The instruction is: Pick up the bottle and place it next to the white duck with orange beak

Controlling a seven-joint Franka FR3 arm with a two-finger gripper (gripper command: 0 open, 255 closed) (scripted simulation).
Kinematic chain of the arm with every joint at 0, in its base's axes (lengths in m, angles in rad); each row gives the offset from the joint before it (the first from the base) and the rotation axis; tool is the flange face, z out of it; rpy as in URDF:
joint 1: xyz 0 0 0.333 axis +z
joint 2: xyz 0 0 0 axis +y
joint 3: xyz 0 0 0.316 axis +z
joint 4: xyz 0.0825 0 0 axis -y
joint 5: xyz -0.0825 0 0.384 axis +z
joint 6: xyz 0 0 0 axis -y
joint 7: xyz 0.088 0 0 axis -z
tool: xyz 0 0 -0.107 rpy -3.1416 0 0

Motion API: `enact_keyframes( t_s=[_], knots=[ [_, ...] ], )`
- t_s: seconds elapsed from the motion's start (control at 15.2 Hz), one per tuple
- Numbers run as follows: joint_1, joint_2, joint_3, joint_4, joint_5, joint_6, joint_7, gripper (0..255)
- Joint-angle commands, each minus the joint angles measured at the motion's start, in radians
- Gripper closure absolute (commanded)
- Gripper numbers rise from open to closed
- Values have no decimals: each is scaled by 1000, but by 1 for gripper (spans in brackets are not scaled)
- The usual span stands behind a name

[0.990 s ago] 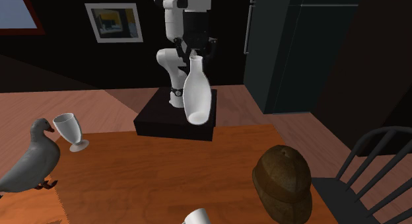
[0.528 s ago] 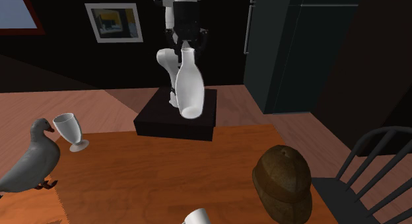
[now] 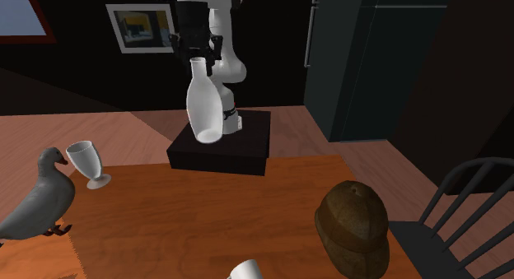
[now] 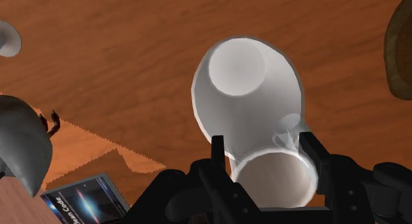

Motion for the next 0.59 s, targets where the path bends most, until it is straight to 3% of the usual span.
enact_keyframes(
  t_s=[0.0,0.53],
  knots=[
    [-16,-23,-33,-24,-5,0,-50,255],
    [-84,-66,-169,-63,-40,-1,-245,255]
  ],
)
